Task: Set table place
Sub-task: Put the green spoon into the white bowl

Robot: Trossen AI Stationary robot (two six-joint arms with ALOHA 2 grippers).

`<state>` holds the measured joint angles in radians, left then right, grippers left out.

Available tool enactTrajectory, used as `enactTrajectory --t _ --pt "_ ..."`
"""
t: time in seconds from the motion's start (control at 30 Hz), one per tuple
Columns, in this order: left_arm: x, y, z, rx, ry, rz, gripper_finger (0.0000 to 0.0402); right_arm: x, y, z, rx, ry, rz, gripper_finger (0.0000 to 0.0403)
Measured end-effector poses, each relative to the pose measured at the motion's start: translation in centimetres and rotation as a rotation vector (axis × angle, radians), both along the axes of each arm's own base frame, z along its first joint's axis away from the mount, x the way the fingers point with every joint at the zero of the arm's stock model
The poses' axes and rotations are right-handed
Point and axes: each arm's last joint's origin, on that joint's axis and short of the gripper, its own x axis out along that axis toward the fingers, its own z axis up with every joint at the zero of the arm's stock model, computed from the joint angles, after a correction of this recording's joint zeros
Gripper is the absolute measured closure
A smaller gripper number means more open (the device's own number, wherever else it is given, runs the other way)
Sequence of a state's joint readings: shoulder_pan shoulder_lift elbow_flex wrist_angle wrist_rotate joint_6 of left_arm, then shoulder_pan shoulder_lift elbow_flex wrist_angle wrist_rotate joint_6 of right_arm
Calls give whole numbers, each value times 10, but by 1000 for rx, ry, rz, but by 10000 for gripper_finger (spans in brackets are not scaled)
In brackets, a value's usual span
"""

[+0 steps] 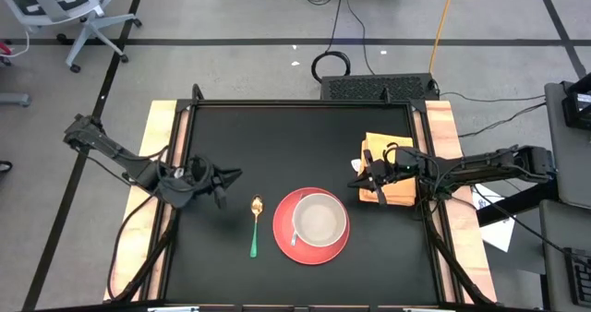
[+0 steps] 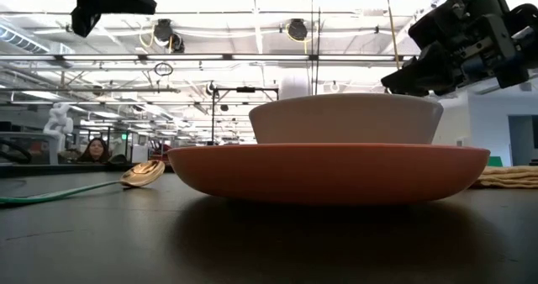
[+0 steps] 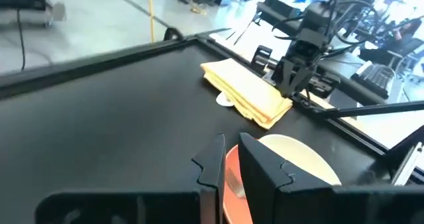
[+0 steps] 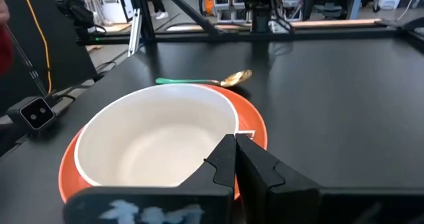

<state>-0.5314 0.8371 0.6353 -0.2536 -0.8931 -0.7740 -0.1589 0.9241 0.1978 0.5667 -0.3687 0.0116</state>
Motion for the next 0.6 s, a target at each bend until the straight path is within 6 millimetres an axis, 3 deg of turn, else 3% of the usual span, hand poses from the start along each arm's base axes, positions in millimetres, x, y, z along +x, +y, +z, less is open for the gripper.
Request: enactTrajectory --t 0.6 --pt "2 -2 -1 81 47 -75 355 1 0 7 -10 -71 -1 403"
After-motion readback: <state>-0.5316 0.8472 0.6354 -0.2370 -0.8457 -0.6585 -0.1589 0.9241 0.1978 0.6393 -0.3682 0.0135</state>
